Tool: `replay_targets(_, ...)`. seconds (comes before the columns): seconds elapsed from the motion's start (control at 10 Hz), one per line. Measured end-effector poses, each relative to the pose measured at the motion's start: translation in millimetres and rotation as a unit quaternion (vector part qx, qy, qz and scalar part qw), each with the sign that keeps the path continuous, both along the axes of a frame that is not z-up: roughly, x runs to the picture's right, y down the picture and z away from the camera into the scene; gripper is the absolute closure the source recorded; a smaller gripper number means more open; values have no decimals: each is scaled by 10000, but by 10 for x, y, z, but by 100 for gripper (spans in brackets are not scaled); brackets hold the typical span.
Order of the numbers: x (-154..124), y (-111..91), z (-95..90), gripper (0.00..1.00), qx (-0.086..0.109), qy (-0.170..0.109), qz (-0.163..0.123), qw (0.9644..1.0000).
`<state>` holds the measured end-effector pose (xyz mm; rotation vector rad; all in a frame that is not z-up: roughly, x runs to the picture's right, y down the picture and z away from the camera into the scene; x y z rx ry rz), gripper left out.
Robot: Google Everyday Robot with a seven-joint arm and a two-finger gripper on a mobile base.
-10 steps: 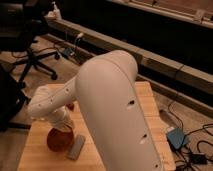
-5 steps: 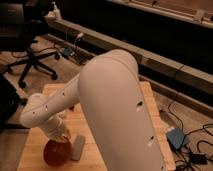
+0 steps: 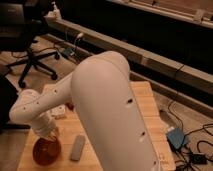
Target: Drag the ceramic bowl in a circle
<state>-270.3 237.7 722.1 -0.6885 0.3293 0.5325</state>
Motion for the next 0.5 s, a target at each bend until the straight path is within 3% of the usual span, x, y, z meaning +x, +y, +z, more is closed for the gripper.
replay_targets(0.5,-661,67,-44,100,-63,-689,-358,9970)
